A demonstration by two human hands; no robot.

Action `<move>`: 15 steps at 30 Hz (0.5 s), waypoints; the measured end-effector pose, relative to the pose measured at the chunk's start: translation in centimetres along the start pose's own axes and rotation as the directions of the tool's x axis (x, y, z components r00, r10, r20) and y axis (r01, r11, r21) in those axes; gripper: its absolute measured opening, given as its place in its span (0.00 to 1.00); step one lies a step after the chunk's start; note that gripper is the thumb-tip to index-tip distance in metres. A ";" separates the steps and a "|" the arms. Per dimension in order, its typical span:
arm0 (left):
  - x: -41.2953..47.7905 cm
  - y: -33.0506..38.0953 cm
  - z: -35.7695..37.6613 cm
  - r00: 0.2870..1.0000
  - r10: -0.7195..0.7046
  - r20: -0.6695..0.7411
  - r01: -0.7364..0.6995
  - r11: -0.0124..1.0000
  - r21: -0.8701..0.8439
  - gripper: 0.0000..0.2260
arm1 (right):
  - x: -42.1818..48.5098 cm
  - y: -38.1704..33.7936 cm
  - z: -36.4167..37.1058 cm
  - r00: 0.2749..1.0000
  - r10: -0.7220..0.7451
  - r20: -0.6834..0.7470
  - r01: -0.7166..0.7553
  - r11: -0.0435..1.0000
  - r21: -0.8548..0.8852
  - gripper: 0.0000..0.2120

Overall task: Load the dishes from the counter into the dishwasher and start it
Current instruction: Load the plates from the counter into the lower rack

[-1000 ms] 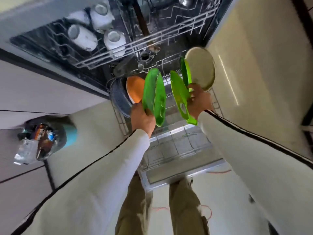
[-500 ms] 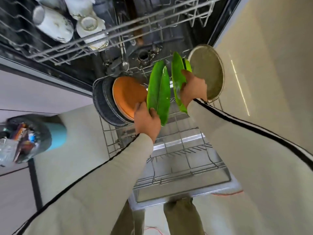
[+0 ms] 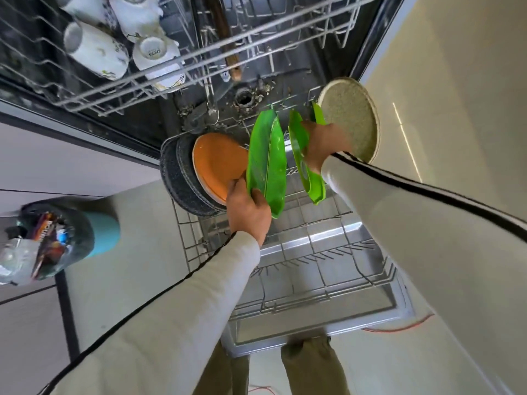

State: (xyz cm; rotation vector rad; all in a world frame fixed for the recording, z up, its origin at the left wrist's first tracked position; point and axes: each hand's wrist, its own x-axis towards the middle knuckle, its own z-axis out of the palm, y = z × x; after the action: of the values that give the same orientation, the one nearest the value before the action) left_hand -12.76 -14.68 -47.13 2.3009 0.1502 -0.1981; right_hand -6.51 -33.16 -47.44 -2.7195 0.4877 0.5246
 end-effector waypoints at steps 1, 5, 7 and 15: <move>-0.2 -0.1 0.0 1.000 -0.016 0.005 0.016 1.000 -0.008 0.09 | -0.9 0.3 0.7 1.000 0.023 -0.019 -0.021 0.995 0.093 0.26; -0.7 -0.2 -0.4 0.998 -0.063 0.024 0.064 0.996 -0.069 0.13 | -5.2 1.8 3.0 0.975 0.204 -0.086 -0.138 0.863 0.486 0.14; -0.9 -0.2 -0.5 0.993 -0.108 0.048 0.112 0.989 -0.091 0.15 | -7.5 2.2 4.0 0.971 0.227 -0.073 -0.151 0.822 0.548 0.08; -2.1 0.4 0.2 0.905 -0.359 0.228 0.416 0.859 -0.298 0.14 | -11.8 -0.9 6.5 0.981 -0.048 -0.188 0.135 0.862 0.489 0.14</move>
State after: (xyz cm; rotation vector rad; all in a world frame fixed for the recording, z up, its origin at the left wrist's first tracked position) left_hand -14.79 -15.16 -46.59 1.8764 0.5270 -0.5275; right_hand -18.39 -26.78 -48.10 -2.2743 0.4568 0.1112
